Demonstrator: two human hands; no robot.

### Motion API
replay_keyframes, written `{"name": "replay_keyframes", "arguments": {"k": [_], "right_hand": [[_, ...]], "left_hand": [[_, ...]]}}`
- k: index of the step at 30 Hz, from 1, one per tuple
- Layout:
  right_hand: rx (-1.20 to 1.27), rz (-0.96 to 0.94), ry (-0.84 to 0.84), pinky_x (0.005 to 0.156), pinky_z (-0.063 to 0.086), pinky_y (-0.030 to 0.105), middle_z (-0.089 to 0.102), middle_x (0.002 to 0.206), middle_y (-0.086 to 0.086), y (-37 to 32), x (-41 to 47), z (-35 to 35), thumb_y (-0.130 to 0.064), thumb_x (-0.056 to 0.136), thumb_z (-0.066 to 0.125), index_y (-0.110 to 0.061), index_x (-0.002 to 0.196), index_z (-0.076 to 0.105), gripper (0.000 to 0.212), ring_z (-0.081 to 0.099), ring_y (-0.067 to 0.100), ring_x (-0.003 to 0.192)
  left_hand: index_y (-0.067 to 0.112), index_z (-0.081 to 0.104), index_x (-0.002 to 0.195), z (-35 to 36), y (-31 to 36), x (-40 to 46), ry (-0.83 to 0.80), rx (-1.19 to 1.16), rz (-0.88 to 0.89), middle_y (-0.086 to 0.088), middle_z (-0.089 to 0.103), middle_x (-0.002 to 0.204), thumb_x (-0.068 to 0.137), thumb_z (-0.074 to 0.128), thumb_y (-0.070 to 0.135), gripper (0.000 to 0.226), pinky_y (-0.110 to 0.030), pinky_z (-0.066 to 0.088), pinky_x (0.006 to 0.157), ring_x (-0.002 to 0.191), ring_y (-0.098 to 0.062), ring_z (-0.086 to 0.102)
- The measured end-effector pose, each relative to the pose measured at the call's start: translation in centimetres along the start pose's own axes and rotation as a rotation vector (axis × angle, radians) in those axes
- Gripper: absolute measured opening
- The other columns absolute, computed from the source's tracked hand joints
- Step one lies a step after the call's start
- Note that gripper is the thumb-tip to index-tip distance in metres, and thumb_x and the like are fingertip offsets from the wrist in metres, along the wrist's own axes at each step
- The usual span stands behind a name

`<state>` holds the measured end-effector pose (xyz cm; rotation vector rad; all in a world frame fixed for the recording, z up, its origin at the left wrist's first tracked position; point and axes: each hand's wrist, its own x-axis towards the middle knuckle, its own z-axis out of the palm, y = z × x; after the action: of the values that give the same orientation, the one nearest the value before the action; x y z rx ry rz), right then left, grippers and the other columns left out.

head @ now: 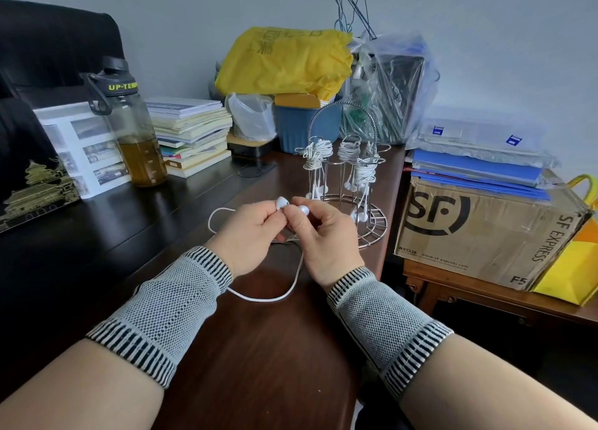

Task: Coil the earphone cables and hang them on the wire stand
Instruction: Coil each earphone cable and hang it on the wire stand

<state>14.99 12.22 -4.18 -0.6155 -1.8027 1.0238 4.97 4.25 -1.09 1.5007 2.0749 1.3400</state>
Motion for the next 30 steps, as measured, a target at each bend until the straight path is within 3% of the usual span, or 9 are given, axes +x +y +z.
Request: {"name": "replay_keyframes", "arguments": {"k": [2, 5, 8, 12, 20, 22, 26, 28, 30], "right_hand": [[-0.003, -0.017, -0.006, 0.093, 0.051, 0.038, 0.072, 0.102, 0.000, -0.2, -0.1, -0.1, -0.045, 0.086, 0.065, -0.017, 0.109, 0.071, 0.037, 0.066, 0.013, 0.098], [-0.025, -0.063, -0.026, 0.088, 0.051, 0.030, 0.066, 0.087, -0.016, -0.4, -0.2, -0.2, -0.035, 0.091, 0.063, -0.020, 0.112, 0.067, 0.027, 0.062, 0.003, 0.084], [-0.049, -0.107, -0.057, 0.078, 0.051, 0.026, 0.058, 0.074, -0.020, -0.6, -0.6, -0.5, -0.036, 0.091, 0.061, -0.025, 0.105, 0.063, 0.018, 0.057, 0.000, 0.071], [-0.043, -0.131, -0.074, 0.066, 0.049, 0.026, 0.057, 0.064, -0.015, -1.4, -0.8, -1.7, -0.042, 0.087, 0.060, -0.034, 0.082, 0.053, 0.011, 0.054, 0.002, 0.060], [0.162, 0.065, -0.154, 0.043, 0.042, 0.022, 0.062, 0.061, 0.006, -6.1, 2.8, -8.2, -0.011, 0.089, 0.066, -0.011, 0.079, 0.058, 0.012, 0.048, 0.010, 0.043], [0.240, 0.136, -0.206, 0.042, 0.042, 0.022, 0.063, 0.062, 0.004, -6.7, 3.2, -9.4, -0.005, 0.088, 0.065, -0.008, 0.079, 0.058, 0.011, 0.048, 0.012, 0.043], [0.360, 0.272, -0.314, 0.040, 0.047, 0.022, 0.064, 0.071, 0.013, -7.1, 3.2, -10.6, 0.005, 0.088, 0.059, -0.008, 0.078, 0.054, 0.017, 0.054, 0.014, 0.043], [0.375, 0.317, -0.325, 0.041, 0.048, 0.022, 0.062, 0.070, 0.013, -7.3, 3.2, -11.1, 0.009, 0.088, 0.055, -0.008, 0.077, 0.052, 0.021, 0.057, 0.015, 0.044], [0.370, 0.337, -0.331, 0.043, 0.049, 0.022, 0.060, 0.068, 0.012, -7.3, 3.4, -11.7, 0.007, 0.089, 0.052, -0.009, 0.077, 0.053, 0.021, 0.058, 0.017, 0.045]], "left_hand": [[0.025, 0.067, 0.082, -0.1, 0.0, 0.0, -0.038, 0.062, -0.004, 0.012, 0.062, 0.062, 0.100, 0.049, 0.028, 0.026, -0.015, 0.044, 0.060, 0.060, 0.002, 0.056], [0.017, 0.070, 0.106, -0.3, 0.2, -0.1, -0.089, 0.271, 0.026, 0.001, 0.069, 0.096, 0.100, 0.043, 0.034, 0.032, -0.032, 0.048, 0.088, 0.094, -0.017, 0.062], [0.015, 0.061, 0.118, -0.5, 0.9, -0.3, -0.123, 0.547, 0.106, -0.001, 0.057, 0.117, 0.101, 0.032, 0.032, 0.038, -0.029, 0.038, 0.095, 0.111, -0.020, 0.052], [0.016, 0.054, 0.127, -0.5, 1.5, -0.4, -0.141, 0.700, 0.215, 0.004, 0.048, 0.129, 0.101, 0.039, 0.024, 0.031, -0.027, 0.030, 0.102, 0.119, -0.016, 0.038], [0.028, 0.061, 0.095, -3.0, 5.6, 0.4, -0.045, 0.753, 0.253, 0.014, 0.054, 0.118, 0.101, 0.040, 0.036, 0.023, -0.032, 0.034, 0.095, 0.110, -0.014, 0.043], [0.029, 0.060, 0.087, -3.8, 7.0, 0.9, -0.066, 0.686, 0.235, 0.011, 0.059, 0.105, 0.101, 0.042, 0.033, 0.023, -0.033, 0.037, 0.090, 0.101, -0.012, 0.046], [0.016, 0.063, 0.077, -4.2, 9.7, 1.5, -0.185, 0.233, 0.087, 0.002, 0.064, 0.062, 0.097, 0.049, 0.021, 0.024, -0.030, 0.046, 0.056, 0.050, -0.011, 0.049], [0.009, 0.058, 0.077, -4.0, 10.5, 1.6, -0.214, -0.055, -0.019, 0.007, 0.044, 0.047, 0.096, 0.051, 0.012, 0.020, -0.028, 0.053, 0.064, 0.044, -0.008, 0.044], [0.009, 0.055, 0.079, -3.9, 10.9, 1.7, -0.213, -0.209, -0.077, 0.009, 0.030, 0.047, 0.097, 0.052, 0.012, 0.019, -0.022, 0.047, 0.053, 0.042, -0.007, 0.031]]}}
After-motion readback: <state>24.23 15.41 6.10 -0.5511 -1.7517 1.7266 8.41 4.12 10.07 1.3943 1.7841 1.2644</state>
